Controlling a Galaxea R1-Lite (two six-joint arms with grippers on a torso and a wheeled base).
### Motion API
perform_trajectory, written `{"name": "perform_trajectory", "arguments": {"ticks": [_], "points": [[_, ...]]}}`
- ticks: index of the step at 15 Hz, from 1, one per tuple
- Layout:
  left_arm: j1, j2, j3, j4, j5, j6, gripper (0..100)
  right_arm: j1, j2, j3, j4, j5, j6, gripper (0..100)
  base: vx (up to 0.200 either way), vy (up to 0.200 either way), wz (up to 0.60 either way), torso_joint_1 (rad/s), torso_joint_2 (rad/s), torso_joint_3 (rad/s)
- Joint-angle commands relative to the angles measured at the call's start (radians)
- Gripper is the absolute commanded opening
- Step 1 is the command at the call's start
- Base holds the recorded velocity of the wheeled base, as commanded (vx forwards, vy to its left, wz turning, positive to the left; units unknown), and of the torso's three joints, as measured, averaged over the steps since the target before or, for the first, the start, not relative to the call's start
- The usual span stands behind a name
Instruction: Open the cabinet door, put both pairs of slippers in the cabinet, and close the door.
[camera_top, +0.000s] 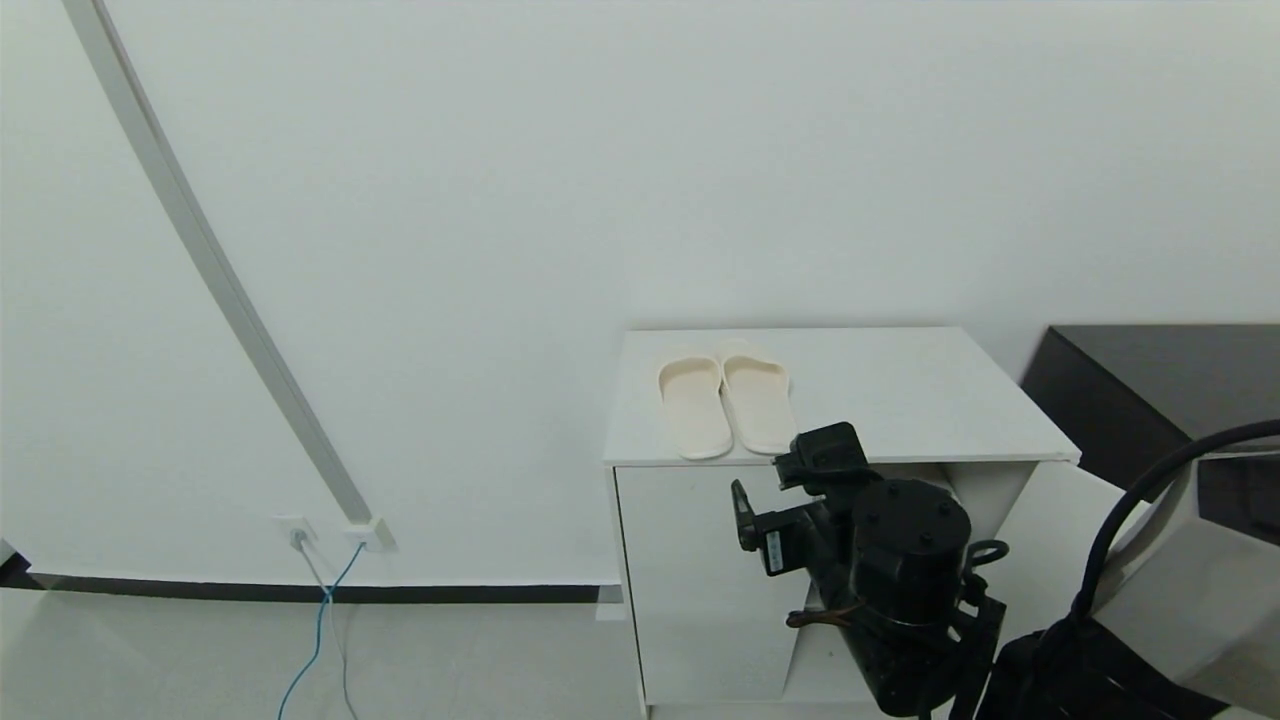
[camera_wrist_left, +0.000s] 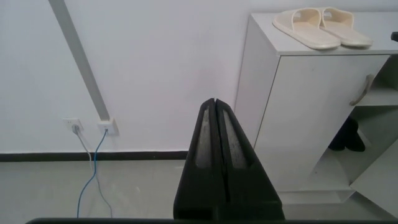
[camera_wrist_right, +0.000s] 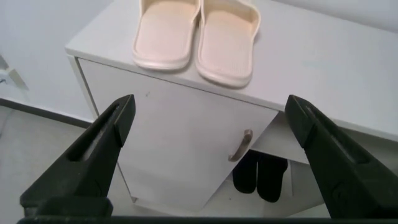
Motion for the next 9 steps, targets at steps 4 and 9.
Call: {"name": "perform_trajectory", "arguments": {"ticks": [4,9], "points": [[0.000,0.000,0.000,0.000,0.000,0.001,0,-0.002,0.000,0.000,-0.049,0.037,-0.017,100,0.000,0.000,0.00,0.166,-0.35,-0.181],[0.000,0.000,0.002,0.000,0.000,0.003,0,-0.023,-0.061,-0.247,0.412,0.084,0.203,100,0.000,0.000,0.00,0.051,-0.10,-0.054]]}}
